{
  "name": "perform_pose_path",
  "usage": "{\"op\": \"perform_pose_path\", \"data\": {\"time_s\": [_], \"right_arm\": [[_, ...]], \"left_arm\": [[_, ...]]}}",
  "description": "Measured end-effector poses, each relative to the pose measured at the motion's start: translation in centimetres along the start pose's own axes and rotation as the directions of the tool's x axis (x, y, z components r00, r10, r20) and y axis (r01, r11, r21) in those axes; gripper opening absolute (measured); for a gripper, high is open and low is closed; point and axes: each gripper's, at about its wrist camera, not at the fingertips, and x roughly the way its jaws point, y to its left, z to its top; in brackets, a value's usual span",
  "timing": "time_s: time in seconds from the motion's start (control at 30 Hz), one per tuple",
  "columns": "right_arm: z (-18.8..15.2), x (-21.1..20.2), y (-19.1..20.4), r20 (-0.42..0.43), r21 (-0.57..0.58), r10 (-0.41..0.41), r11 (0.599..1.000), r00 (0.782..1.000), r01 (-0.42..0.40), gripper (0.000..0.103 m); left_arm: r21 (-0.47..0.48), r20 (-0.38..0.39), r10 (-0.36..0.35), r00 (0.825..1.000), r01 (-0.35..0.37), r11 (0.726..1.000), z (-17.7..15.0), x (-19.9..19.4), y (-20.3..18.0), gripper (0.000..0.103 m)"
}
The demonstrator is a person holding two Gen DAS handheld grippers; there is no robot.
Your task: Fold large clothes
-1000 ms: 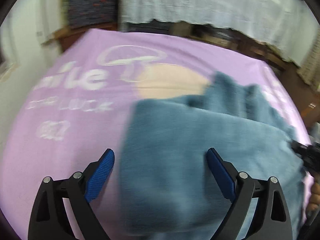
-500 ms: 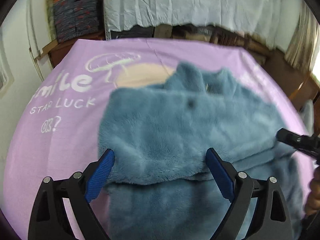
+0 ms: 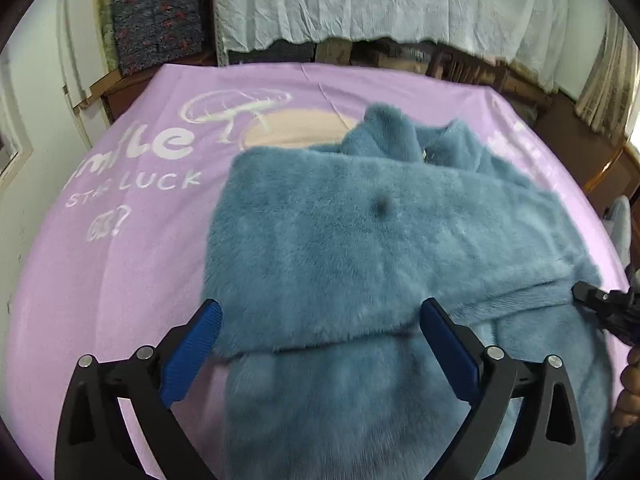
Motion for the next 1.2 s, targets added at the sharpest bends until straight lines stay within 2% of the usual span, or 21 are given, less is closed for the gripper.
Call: {"op": "perform_pose_path", "data": {"time_s": [0.07,0.1,0.17,0.23,0.3,0.4,0.5,0.6,0.7,0.83,0.9,0.97,1.0,1.03,1.1,1.2], "right_arm": [[-0.7,-2.2,1.5,0.089,-0.085,-0.028,0.996,0.996,0.036,0.015],[-0.9,-2.6,2.3,0.111,-0.12,-0.027,0.992,0.994,0.04,0.021],[-1.4,-2.8,3.6,0.102,-0.159,-0.001,0.987,0.995,0.017,0.022],[-1.9,-2.1,4.6,0.069,-0.174,0.014,0.985,0.998,-0.002,0.022],[-2.5,-1.2,5.4,0.032,-0.193,0.024,0.981,0.999,-0.017,0.022],[-3.7,-0.1,5.9,-0.03,-0.203,-0.018,0.979,0.999,0.012,0.022],[-4.7,0.2,4.7,-0.084,-0.171,-0.05,0.985,0.995,0.035,0.028],[-5.4,-0.9,3.9,-0.088,-0.151,-0.031,0.988,0.996,0.017,0.029],[-6.8,-2.7,3.0,-0.083,-0.159,-0.028,0.987,0.996,0.014,0.029],[-8.9,-5.2,2.3,-0.069,-0.163,-0.017,0.987,0.997,0.005,0.029],[-9.6,-6.6,1.8,-0.058,-0.153,-0.014,0.988,0.998,0.005,0.029],[-9.9,-8.5,1.8,-0.003,-0.16,-0.036,0.986,0.999,0.035,0.035],[-9.9,-9.5,1.8,0.029,-0.171,-0.054,0.984,0.998,0.058,0.044],[-9.6,-10.6,1.9,0.067,-0.187,-0.073,0.979,0.995,0.084,0.047],[-8.9,-11.5,1.9,0.096,-0.197,-0.088,0.975,0.991,0.106,0.047],[-7.4,-11.4,0.9,0.094,-0.175,-0.101,0.978,0.99,0.116,0.047]], "left_arm": [[-0.043,0.039,-0.108,0.993,0.11,0.993,-0.2,-1.8,0.5,0.099],[-0.065,0.063,-0.173,0.983,0.177,0.982,-0.1,-2.8,0.6,0.099],[-0.068,0.079,-0.227,0.971,0.232,0.97,0.0,-3.6,0.2,0.099],[-0.038,0.043,-0.269,0.962,0.271,0.962,-0.5,-3.2,-1.0,0.099],[0.003,-0.026,-0.261,0.965,0.261,0.965,-1.3,-2.1,-2.4,0.099],[0.038,-0.143,-0.214,0.966,0.222,0.974,-2.7,0.0,-3.7,0.099],[0.111,-0.154,-0.139,0.978,0.157,0.981,-3.6,0.0,-4.7,0.099],[0.17,-0.15,-0.079,0.985,0.105,0.98,-5.1,-0.7,-5.4,0.1],[0.19,-0.154,-0.067,0.986,0.096,0.977,-6.6,-1.7,-5.4,0.1],[0.178,-0.145,-0.07,0.987,0.096,0.979,-8.6,-3.3,-4.6,0.099],[0.159,-0.115,-0.078,0.99,0.095,0.983,-9.3,-4.9,-3.2,0.099],[0.134,-0.079,-0.095,0.992,0.105,0.985,-9.3,-6.4,-2.1,0.099],[0.113,-0.046,-0.092,0.995,0.097,0.989,-8.9,-7.4,-1.2,0.099],[0.097,-0.025,-0.089,0.996,0.091,0.991,-8.5,-7.9,-0.4,0.099],[0.044,-0.002,-0.1,0.995,0.1,0.994,-7.3,-8.2,1.6,0.099],[-0.059,-0.041,-0.14,0.989,0.138,0.989,-6.0,-6.7,4.2,0.099]]}}
